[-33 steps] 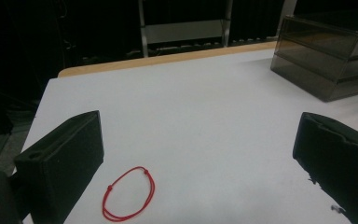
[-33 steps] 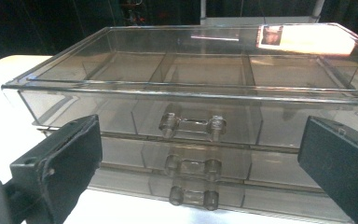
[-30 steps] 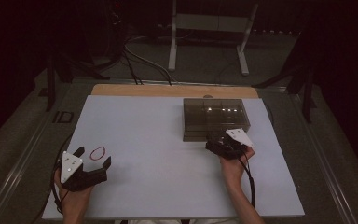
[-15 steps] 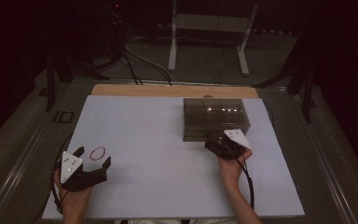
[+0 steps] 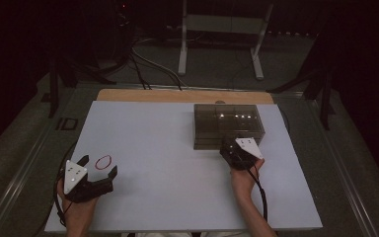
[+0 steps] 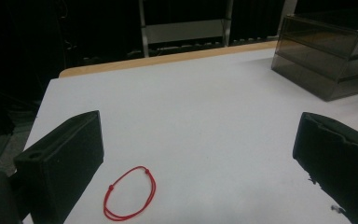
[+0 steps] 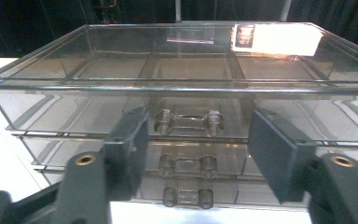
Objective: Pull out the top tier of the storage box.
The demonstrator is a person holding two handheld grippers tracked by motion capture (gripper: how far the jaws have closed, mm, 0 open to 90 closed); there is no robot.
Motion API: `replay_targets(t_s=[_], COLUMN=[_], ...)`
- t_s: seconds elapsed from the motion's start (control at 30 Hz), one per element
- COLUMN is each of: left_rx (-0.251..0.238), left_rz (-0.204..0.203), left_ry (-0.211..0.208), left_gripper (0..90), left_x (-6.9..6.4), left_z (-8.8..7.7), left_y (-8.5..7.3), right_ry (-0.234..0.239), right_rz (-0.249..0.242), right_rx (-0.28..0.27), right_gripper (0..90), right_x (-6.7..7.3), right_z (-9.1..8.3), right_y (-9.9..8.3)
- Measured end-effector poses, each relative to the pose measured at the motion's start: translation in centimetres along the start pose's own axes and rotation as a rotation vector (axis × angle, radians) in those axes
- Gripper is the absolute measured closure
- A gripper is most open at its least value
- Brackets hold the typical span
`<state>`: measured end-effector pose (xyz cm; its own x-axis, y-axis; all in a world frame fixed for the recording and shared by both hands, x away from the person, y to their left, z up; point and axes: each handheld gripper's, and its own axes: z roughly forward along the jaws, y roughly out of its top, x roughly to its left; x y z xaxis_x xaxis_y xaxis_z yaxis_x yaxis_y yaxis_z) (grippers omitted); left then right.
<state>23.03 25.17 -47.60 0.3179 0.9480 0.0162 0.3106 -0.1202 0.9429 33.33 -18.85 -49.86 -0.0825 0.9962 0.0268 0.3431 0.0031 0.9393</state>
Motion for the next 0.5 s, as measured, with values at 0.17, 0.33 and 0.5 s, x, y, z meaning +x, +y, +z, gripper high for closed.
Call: replay_targets(t_s=[0.17, 0.33, 0.5], left_rx=[0.001, 0.0, 0.0], left_rz=[0.001, 0.003, 0.003], left_ry=[0.0, 0.0, -0.001], left_gripper=[3.4, 3.4, 3.4], left_x=[0.0, -0.01, -0.01], left_z=[0.01, 0.0, -0.02], left_y=[0.0, 0.0, 0.0], right_ry=[0.003, 0.015, 0.015], right_rz=[0.005, 0.012, 0.02], right_rx=[0.005, 0.01, 0.014], right_gripper=[47.8, 54.0, 55.6], right_x=[0.08, 0.29, 0.34], right_z=[0.0, -0.01, -0.02], right_y=[-0.01, -0.05, -0.07])
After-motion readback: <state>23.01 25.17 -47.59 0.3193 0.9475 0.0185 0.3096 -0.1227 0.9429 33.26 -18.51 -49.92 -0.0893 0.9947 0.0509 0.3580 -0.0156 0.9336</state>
